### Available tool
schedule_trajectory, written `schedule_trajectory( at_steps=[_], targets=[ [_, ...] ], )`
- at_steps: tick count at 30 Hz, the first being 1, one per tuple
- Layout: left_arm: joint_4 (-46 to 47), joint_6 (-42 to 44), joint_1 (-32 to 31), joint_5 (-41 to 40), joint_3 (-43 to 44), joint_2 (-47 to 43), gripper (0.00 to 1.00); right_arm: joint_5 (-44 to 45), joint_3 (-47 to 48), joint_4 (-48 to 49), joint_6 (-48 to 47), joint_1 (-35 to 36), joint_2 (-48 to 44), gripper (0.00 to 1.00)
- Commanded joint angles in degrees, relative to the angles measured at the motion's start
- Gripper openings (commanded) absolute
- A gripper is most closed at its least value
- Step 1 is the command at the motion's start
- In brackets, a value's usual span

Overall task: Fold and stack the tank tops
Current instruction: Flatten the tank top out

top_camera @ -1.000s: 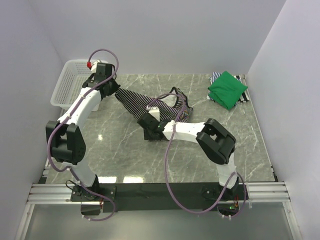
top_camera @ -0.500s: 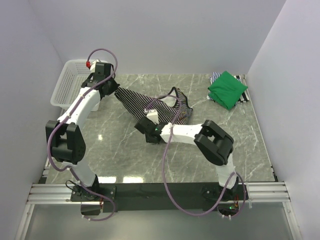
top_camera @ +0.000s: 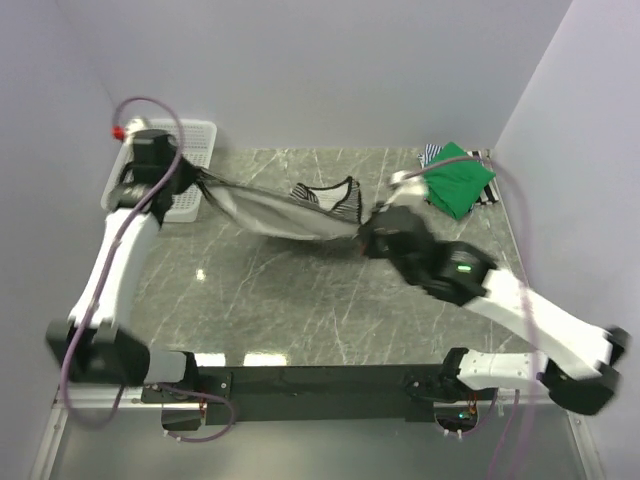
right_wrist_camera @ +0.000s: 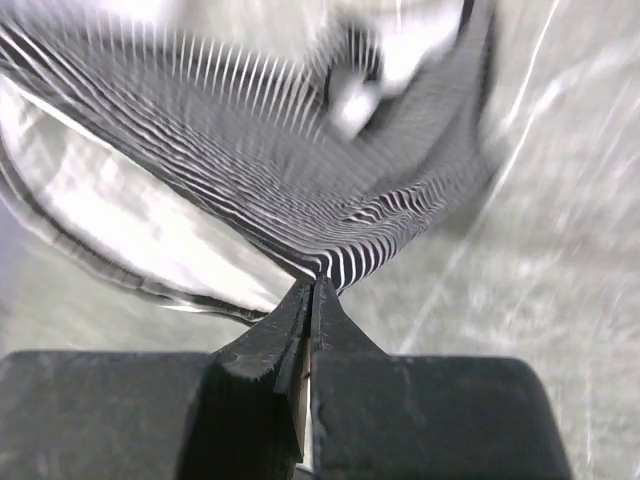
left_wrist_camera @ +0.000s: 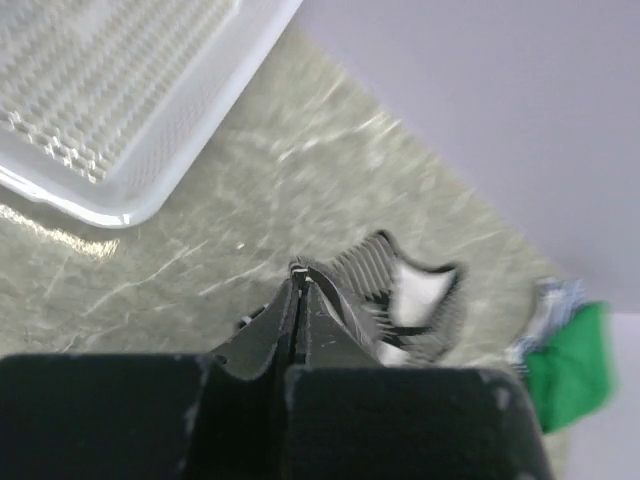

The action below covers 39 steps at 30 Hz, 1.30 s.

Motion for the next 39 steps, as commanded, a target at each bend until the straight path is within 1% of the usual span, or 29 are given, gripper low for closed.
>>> schedule_trajectory(
  at_steps=[1, 2, 5, 7, 10, 11, 12, 13, 14, 16, 17, 19, 20, 22, 23, 24, 25, 26, 27, 29, 30, 31, 32, 33, 35, 36, 37, 38, 39],
  targets=[
    [0.4, 0.2, 1.2, 1.7, 0.3, -12.9, 0.0, 8.0, 6.4, -6.6, -2.8, -2.4, -8.4, 0.0],
    [0.5, 0.2, 1.2, 2.2, 0.3, -17.2, 0.01, 8.5, 7.8, -6.0, -3.7, -3.5, -9.5, 0.0],
    [1.6, -1.3, 1.2, 4.1, 2.5, -23.2, 0.01, 9.0, 13.0, -0.7, -8.8, -5.3, -11.5, 0.0],
    [2.6, -2.2, 1.2, 6.0, 5.5, -23.8, 0.01, 8.9, 17.2, 3.5, -13.2, -5.6, -9.7, 0.0],
    [5.4, -4.1, 1.1, 9.2, 8.7, -21.5, 0.01, 7.0, 22.1, 9.7, -19.6, -9.6, -5.1, 0.0],
    [7.2, -4.6, 1.2, 10.3, 9.3, -19.7, 0.01, 2.9, 23.2, 10.7, -21.0, -11.6, -3.7, 0.0],
    [8.3, -5.1, 1.1, 10.7, 10.4, -18.6, 0.01, 0.6, 24.8, 12.0, -21.3, -16.8, -2.2, 0.0],
    [9.7, -6.0, 1.1, 10.8, 10.6, -17.5, 0.01, -2.3, 25.3, 14.5, -21.7, -19.3, 0.6, 0.0],
    [12.6, -6.3, 1.1, 10.5, 10.8, -14.9, 0.01, -7.1, 26.0, 15.5, -21.6, -21.6, 2.2, 0.0],
    [15.4, -7.3, 1.1, 11.1, 12.6, -9.3, 0.01, -12.4, 28.7, 18.1, -21.2, -28.2, 7.5, 0.0],
    [18.1, -7.5, 1.1, 11.5, 13.8, -6.9, 0.0, -16.7, 30.1, 18.9, -20.8, -29.9, 9.6, 0.0],
    [21.2, -8.8, 1.1, 13.8, 17.0, -2.5, 0.01, -20.1, 35.1, 20.8, -20.5, -33.6, 15.9, 0.0],
    [22.6, -9.0, 1.1, 14.7, 18.7, 2.3, 0.01, -21.8, 37.5, 21.0, -20.4, -34.5, 18.4, 0.0],
    [24.0, -9.4, 1.1, 16.7, 26.2, 7.5, 0.01, -24.5, 47.2, 19.8, -20.7, -36.7, 26.4, 0.0],
    [24.1, -9.3, 1.1, 17.4, 29.3, 12.7, 0.0, -25.0, 55.0, 19.1, -21.3, -37.3, 29.0, 0.0],
    [22.6, -9.6, 1.2, 18.0, 36.9, 15.4, 0.01, -25.8, 59.5, 18.3, -21.6, -37.8, 31.5, 0.0],
    [22.0, -9.3, 1.1, 19.1, 41.2, 17.8, 0.01, -26.4, 64.0, 16.0, -21.7, -38.3, 36.6, 0.0],
    [21.1, -9.0, 1.2, 19.8, 45.6, 22.5, 0.01, -26.8, 72.8, 15.1, -21.6, -39.6, 38.9, 0.0],
    [18.6, -8.9, 1.3, 20.4, 54.7, 24.9, 0.01, -27.7, 76.2, 14.6, -21.5, -40.3, 41.8, 0.0],
    [16.8, -9.1, 1.8, 21.4, 65.1, 29.7, 0.01, -28.6, 77.4, 16.1, -20.8, -41.8, 41.8, 0.0],
    [17.0, -9.7, 2.6, 22.0, 65.7, 29.9, 0.01, -29.0, 75.1, 19.7, -20.6, -42.1, 38.9, 0.0],
    [18.5, -10.1, 2.9, 22.2, 64.8, 29.4, 0.01, -29.4, 71.9, 21.5, -20.3, -42.4, 37.1, 0.0],
    [19.7, -10.2, 3.2, 22.1, 62.4, 26.3, 0.01, -29.3, 65.6, 22.9, -20.5, -42.5, 35.1, 0.0],
    [20.8, -9.7, 3.3, 21.8, 55.0, 24.0, 0.01, -29.2, 63.2, 23.6, -20.5, -42.5, 33.6, 0.0],
    [23.1, -9.4, 3.4, 20.2, 46.4, 17.5, 0.01, -29.1, 56.9, 23.0, -20.1, -42.4, 30.2, 0.0],
    [23.6, -9.5, 3.4, 19.7, 37.9, 15.3, 0.01, -29.1, 54.1, 22.5, -19.8, -42.4, 27.9, 0.0],
    [23.8, -9.7, 3.4, 19.2, 33.4, 11.4, 0.01, -29.0, 50.6, 22.8, -19.3, -42.5, 26.3, 0.0],
    [24.4, -10.0, 3.5, 19.0, 24.3, 9.4, 0.01, -29.3, 41.7, 23.7, -18.0, -42.5, 24.2, 0.0],
    [24.9, -10.7, 3.5, 18.4, 19.5, 7.2, 0.01, -29.7, 36.3, 24.7, -17.0, -42.5, 19.9, 0.0]
  ],
)
